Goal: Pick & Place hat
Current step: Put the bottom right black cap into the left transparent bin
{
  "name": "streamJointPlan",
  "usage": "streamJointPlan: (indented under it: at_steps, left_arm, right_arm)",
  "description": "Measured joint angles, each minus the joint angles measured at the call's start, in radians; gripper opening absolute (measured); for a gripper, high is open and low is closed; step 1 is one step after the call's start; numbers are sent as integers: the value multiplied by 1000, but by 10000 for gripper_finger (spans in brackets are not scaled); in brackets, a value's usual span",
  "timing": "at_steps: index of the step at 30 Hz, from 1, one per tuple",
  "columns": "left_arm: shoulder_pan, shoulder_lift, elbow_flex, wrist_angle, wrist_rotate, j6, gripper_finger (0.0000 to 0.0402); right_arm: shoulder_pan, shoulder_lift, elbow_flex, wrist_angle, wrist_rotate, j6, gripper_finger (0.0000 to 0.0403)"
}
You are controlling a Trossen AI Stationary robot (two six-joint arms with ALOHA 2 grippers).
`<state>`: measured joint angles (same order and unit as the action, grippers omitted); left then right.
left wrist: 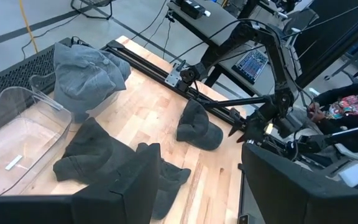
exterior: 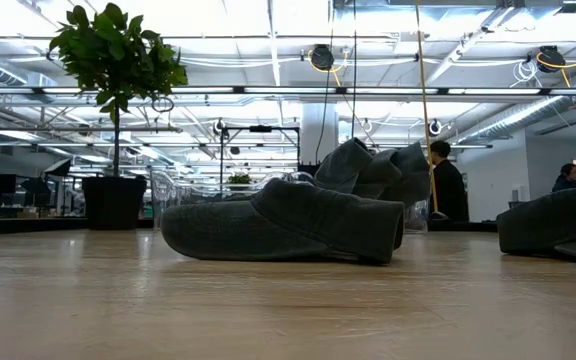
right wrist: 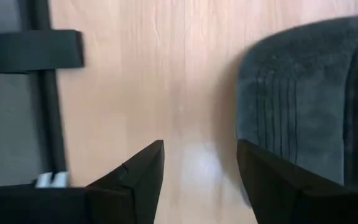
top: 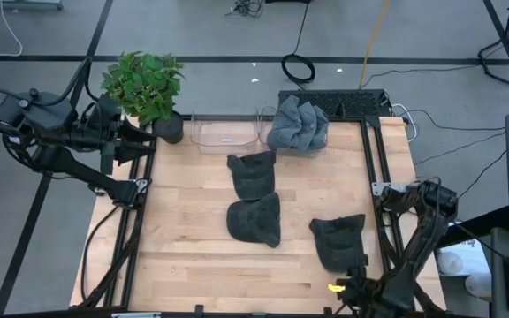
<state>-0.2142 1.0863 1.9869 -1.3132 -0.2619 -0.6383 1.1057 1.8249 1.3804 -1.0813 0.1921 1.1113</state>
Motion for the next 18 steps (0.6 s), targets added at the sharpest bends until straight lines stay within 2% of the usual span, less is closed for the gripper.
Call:
streamJointPlan:
  at_steps: [4, 10, 14, 18]
  left_arm:
    - [0, 0, 0, 0, 1, 0, 234]
    - [0, 0, 0, 0, 31, 1, 234]
    - [0, 2, 0, 0, 62, 3, 234]
    - [0, 7, 0, 0, 80, 4, 234]
  right_arm:
    - [1, 63, 0, -6, 42, -53, 188]
    - [2, 151, -1, -255, 123, -50, 179]
    - [3, 196, 0, -198, 142, -79, 179]
    - [10, 247, 1, -253, 210, -40, 179]
